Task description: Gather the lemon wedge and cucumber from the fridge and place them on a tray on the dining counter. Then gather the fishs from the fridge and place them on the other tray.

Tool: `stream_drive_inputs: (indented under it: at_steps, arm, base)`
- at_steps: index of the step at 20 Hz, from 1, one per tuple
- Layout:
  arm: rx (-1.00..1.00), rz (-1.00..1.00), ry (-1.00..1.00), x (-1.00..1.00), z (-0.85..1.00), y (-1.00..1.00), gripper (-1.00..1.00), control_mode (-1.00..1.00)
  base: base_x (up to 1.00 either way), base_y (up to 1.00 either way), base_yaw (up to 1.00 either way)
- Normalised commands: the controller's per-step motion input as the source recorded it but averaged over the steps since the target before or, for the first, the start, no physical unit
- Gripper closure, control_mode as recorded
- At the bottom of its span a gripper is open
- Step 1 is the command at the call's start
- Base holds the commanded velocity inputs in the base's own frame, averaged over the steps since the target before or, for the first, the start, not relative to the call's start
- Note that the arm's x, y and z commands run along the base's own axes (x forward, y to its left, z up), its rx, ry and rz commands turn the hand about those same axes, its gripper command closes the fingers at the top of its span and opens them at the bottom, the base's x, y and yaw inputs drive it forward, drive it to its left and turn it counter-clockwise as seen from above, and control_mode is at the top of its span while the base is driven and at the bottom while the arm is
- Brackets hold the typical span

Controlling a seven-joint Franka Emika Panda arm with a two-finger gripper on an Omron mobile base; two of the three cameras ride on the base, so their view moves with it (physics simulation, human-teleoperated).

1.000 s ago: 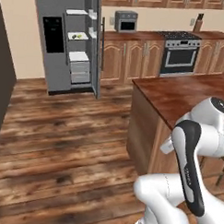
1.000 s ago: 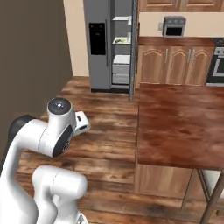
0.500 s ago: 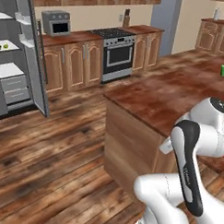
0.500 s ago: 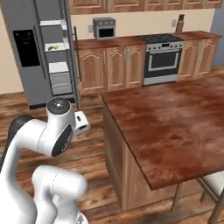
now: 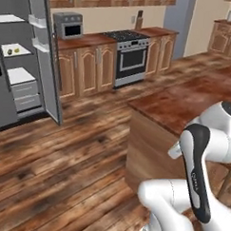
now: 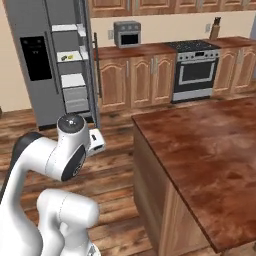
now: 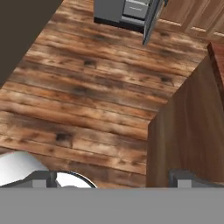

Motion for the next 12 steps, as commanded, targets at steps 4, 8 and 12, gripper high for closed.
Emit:
stream_drive_inputs:
  at_steps: [4, 8, 12]
  arm:
    - [0.00, 0.00, 0.00, 0.00, 0.00, 0.00, -1.00, 1.00]
    - [0.00, 0.00, 0.00, 0.00, 0.00, 0.00, -1.00, 1.00]
    - [0.00, 0.00, 0.00, 0.00, 0.00, 0.00, -1.00, 1.00]
  base:
    - [0.42, 0.66, 0.55]
    - [0.76, 0.50, 0.58]
    - [1.00, 0.18, 0.28]
